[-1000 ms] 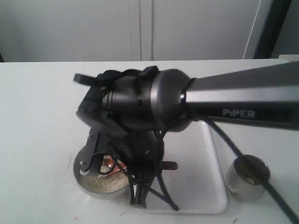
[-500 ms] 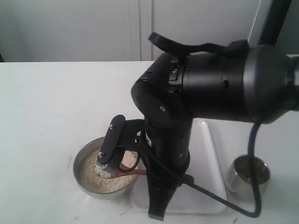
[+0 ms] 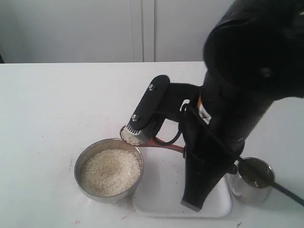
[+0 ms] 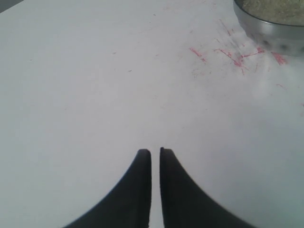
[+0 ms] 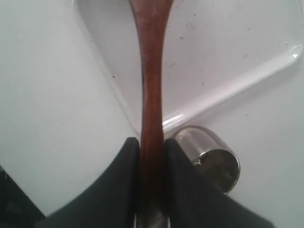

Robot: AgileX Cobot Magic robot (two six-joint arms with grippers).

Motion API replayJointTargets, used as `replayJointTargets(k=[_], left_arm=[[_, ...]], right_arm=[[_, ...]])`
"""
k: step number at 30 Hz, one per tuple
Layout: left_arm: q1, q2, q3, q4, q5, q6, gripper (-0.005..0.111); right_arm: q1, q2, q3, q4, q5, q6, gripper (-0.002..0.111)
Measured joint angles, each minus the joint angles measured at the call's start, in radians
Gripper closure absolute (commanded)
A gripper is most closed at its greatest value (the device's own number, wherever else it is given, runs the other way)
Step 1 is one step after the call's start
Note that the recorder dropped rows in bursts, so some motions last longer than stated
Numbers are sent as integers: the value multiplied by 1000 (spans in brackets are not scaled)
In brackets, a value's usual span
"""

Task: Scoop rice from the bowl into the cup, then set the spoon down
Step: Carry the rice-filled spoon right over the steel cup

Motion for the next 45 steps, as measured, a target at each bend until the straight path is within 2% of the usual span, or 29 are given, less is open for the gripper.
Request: replayJointTargets(k=[11, 24, 45], left_arm=[[0, 0, 0, 0, 0, 0, 92], [0, 0, 0, 0, 0, 0, 92], [0, 0, 0, 0, 0, 0, 92]], right_arm=[[-107, -182, 138, 5, 4, 114, 108], [-297, -331, 376, -59, 6, 86, 108], [-314, -414, 532, -223, 6, 72, 108]])
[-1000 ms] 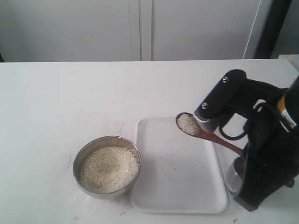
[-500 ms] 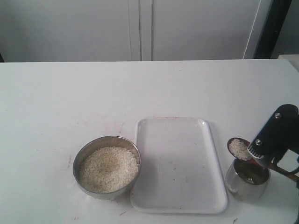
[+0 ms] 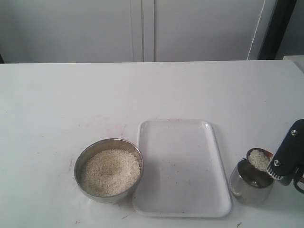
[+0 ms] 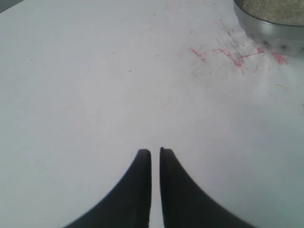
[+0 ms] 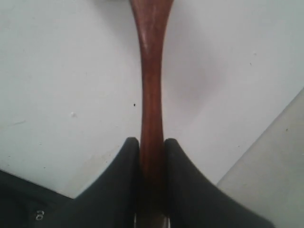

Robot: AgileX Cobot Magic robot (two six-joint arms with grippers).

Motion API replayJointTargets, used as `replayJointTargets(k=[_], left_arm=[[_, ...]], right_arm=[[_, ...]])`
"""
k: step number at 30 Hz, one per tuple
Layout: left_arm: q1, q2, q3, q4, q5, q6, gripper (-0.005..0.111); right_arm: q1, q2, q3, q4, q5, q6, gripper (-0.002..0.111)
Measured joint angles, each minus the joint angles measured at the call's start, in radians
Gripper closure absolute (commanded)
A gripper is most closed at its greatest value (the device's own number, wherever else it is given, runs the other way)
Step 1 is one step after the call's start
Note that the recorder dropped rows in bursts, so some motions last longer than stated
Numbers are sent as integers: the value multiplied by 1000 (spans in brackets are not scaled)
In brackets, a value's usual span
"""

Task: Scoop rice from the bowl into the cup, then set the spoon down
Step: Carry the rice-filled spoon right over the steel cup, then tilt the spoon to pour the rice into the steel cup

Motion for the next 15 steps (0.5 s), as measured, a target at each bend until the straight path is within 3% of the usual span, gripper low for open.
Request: replayJointTargets(k=[15], left_arm=[[0, 0, 0, 0, 0, 0, 92]], right_arm=[[0, 0, 24, -98, 0, -2, 108]])
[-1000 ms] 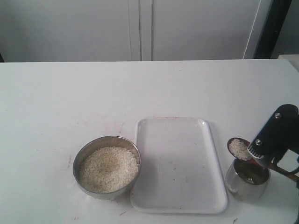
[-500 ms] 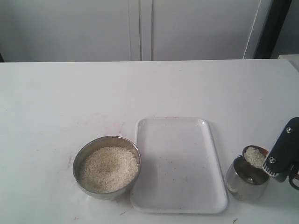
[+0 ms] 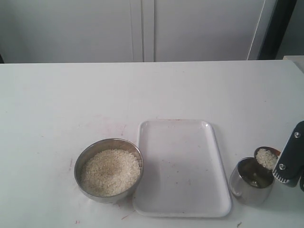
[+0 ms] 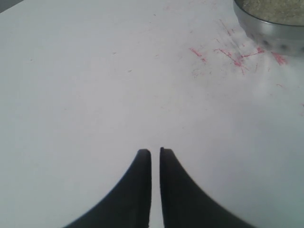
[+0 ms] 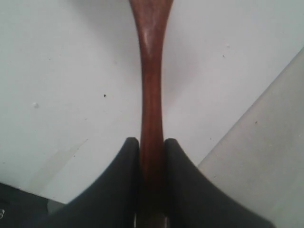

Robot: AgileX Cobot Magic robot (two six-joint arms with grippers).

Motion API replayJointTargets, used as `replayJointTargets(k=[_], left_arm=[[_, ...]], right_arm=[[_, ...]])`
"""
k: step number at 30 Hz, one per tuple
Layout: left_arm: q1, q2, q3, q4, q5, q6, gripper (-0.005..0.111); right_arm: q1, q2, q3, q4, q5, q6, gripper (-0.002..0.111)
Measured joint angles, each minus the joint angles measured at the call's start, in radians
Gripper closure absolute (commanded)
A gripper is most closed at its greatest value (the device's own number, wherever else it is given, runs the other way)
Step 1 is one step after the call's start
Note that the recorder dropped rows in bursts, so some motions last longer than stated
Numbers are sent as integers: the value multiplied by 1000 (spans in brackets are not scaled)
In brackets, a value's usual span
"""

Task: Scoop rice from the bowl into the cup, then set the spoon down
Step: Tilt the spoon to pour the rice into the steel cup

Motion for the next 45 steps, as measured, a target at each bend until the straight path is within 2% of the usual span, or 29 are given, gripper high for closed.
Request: replayJointTargets(k=[45], left_arm=[[0, 0, 0, 0, 0, 0, 92]], right_arm=[[0, 126, 0, -167, 0, -112, 108]])
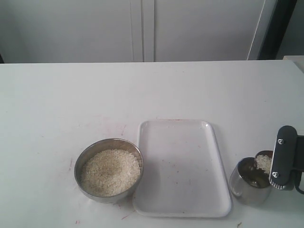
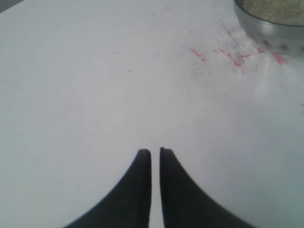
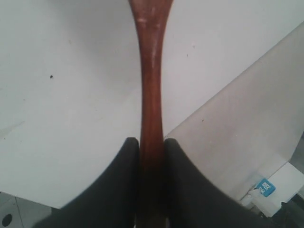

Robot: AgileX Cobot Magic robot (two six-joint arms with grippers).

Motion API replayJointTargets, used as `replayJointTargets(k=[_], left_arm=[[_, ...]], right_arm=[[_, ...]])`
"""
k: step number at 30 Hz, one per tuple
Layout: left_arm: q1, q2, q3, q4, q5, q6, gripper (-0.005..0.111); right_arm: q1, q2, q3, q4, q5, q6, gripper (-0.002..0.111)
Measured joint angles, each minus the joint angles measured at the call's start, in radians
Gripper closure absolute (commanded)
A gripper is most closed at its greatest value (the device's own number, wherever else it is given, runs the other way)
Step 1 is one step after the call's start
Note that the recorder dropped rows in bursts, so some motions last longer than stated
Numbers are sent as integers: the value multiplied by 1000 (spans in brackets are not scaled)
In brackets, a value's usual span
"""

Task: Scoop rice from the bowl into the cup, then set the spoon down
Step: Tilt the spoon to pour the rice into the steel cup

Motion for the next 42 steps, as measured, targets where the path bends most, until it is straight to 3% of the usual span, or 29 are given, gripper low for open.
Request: replayJointTargets(k=[42], left_arm=[[0, 0, 0, 0, 0, 0, 92]], right_arm=[[42, 5, 0, -145, -2, -153, 108]])
